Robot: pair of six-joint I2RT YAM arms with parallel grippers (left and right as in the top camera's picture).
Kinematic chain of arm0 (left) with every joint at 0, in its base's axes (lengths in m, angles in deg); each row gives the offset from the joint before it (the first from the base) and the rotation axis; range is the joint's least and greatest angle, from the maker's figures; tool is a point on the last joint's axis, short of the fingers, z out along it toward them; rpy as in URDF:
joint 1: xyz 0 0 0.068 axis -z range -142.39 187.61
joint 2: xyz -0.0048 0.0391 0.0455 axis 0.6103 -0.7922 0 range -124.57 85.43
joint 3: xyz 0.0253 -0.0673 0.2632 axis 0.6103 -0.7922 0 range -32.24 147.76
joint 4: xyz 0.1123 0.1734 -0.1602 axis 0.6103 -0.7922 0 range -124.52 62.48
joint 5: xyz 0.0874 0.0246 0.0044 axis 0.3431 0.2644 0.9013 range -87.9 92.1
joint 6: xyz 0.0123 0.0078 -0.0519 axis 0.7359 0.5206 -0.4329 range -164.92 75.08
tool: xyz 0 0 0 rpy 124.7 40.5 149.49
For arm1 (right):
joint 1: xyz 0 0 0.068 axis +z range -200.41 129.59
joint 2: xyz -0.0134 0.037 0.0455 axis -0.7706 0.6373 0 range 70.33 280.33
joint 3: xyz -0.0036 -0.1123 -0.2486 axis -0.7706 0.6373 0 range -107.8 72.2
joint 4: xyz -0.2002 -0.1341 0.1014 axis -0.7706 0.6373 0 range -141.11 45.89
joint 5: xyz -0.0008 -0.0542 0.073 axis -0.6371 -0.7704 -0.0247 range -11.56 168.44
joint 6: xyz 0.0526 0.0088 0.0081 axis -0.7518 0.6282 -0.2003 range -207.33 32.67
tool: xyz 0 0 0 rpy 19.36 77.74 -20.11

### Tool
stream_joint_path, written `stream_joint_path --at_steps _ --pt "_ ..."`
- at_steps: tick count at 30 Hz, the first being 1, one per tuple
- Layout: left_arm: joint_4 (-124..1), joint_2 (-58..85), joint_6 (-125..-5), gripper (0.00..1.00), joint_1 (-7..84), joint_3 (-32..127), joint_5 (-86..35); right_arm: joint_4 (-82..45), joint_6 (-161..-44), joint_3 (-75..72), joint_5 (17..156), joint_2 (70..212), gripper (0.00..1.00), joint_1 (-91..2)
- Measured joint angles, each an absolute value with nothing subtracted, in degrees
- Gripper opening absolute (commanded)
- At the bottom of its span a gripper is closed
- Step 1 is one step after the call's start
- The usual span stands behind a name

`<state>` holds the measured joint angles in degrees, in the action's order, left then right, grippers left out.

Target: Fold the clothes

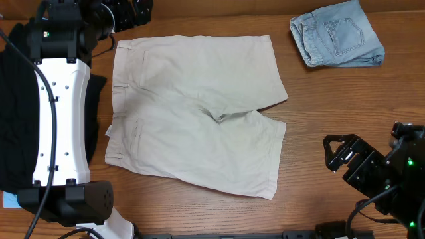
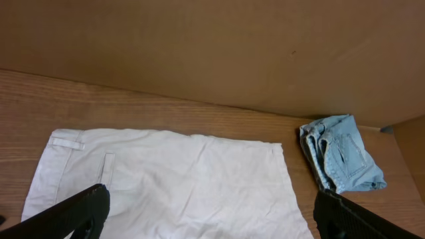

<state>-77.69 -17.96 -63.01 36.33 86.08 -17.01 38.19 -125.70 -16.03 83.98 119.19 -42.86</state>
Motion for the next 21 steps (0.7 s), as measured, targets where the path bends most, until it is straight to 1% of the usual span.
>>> stream_joint_path --at_steps 8,14,17,21 --pt "-77.47 -17.96 -63.03 1.00 36.09 86.08 -17.01 38.32 -127.14 -15.79 84.03 119.19 1.00 -42.86" --pt "-77.47 -17.96 -63.01 1.00 36.09 86.08 -17.01 37.51 -127.79 -12.49 84.44 119.19 1.00 -42.86" --pt "-81.45 -17.96 -62.77 1.00 36.09 86.08 -17.27 36.09 -127.86 -10.19 85.38 119.19 1.00 -42.86" --pt "-91.24 -17.96 -61.02 1.00 36.09 86.08 -17.40 32.55 -127.86 -6.63 87.65 119.30 1.00 -42.86"
